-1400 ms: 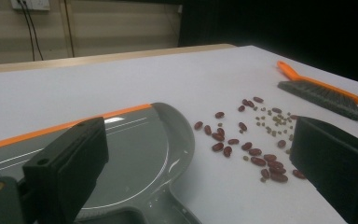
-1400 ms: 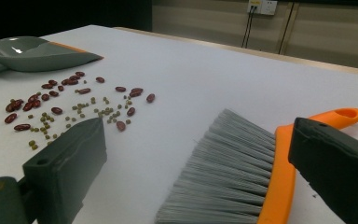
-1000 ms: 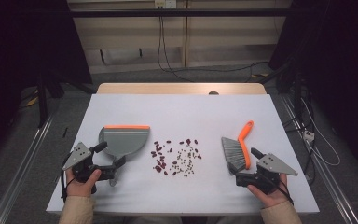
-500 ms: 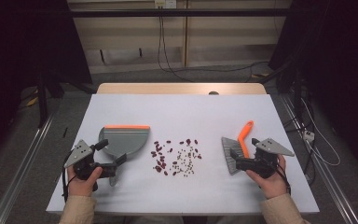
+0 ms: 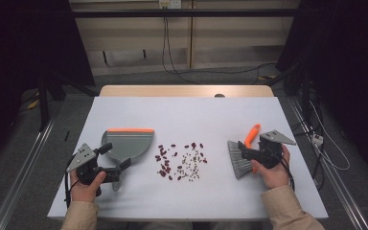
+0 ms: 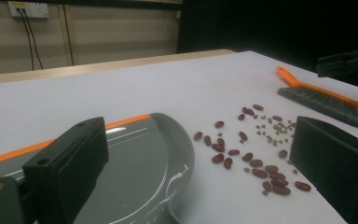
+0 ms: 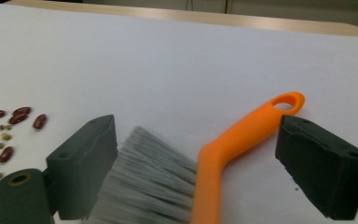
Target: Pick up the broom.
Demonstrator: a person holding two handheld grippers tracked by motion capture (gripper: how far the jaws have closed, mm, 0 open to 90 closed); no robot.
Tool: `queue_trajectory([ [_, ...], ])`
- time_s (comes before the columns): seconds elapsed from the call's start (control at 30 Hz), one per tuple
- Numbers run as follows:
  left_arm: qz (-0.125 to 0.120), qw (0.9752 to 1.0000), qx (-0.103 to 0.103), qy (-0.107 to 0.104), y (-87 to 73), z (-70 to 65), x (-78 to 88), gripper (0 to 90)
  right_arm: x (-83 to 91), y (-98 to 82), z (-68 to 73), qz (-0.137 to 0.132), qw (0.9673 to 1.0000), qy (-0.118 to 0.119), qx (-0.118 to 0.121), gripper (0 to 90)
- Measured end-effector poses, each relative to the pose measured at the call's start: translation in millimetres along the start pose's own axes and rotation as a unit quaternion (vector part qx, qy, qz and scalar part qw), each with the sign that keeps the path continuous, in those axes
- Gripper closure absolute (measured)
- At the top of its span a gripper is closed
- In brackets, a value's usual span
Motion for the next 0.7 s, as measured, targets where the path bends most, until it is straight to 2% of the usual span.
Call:
queue_trajectory([
  [0.17, -0.008, 0.9999, 0.003, 0.006, 3.4, 0.4, 2.8, 4.3, -9.8, 0.8, -7.8, 0.010, 0.9998, -0.008, -0.013, 16.9],
  [0.2, -0.009, 0.9999, 0.003, 0.007, 3.9, 0.0, 3.0, 4.3, -14.9, 0.0, -13.6, 0.021, 0.9994, -0.020, -0.020, 19.6],
  [0.27, -0.009, 0.9999, -0.002, 0.004, 4.7, -1.3, 3.0, 4.3, -20.4, -0.7, -17.0, 0.028, 0.9990, -0.021, -0.028, 22.1],
  [0.37, -0.010, 0.9999, 0.002, 0.004, 5.7, -1.6, 3.0, 4.3, -25.9, -2.2, -19.9, 0.037, 0.9985, -0.027, -0.029, 23.0],
  [0.4, -0.012, 0.9999, 0.000, 0.002, 6.9, -2.4, 3.0, 4.3, -29.8, -5.7, -22.3, 0.053, 0.9975, -0.035, -0.029, 26.2],
  [0.47, -0.013, 0.9999, 0.000, 0.002, 7.3, -3.0, 2.8, 4.3, -33.5, -9.0, -24.5, 0.062, 0.9969, -0.040, -0.029, 28.3],
  [0.5, -0.013, 0.9999, 0.000, 0.000, 7.5, -3.3, 2.6, 4.3, -33.5, -9.0, -24.5, 0.062, 0.9969, -0.040, -0.029, 28.3],
  [0.53, -0.013, 0.9999, 0.000, -0.001, 7.6, -3.7, 2.5, 4.3, -36.3, -13.5, -24.0, 0.077, 0.9958, -0.036, -0.035, 29.0],
  [0.6, -0.011, 0.9999, -0.003, -0.001, 7.2, -3.7, 2.4, 4.3, -37.9, -14.2, -21.8, 0.080, 0.9954, -0.029, -0.044, 31.5],
  [0.7, -0.011, 0.9999, -0.002, 0.001, 6.5, -3.2, 2.8, 4.4, -39.1, -15.1, -22.0, 0.085, 0.9948, -0.037, -0.042, 33.0],
])
Point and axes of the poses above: each handheld gripper's, and its own axes: x roughly backward along the jaws, y roughly out of its top, z roughly to its left, the point moved 9 cm from there along -x, roughly forward along the jaws, and after that the axes turned 2 degrees about z, right-handed, at the moved point
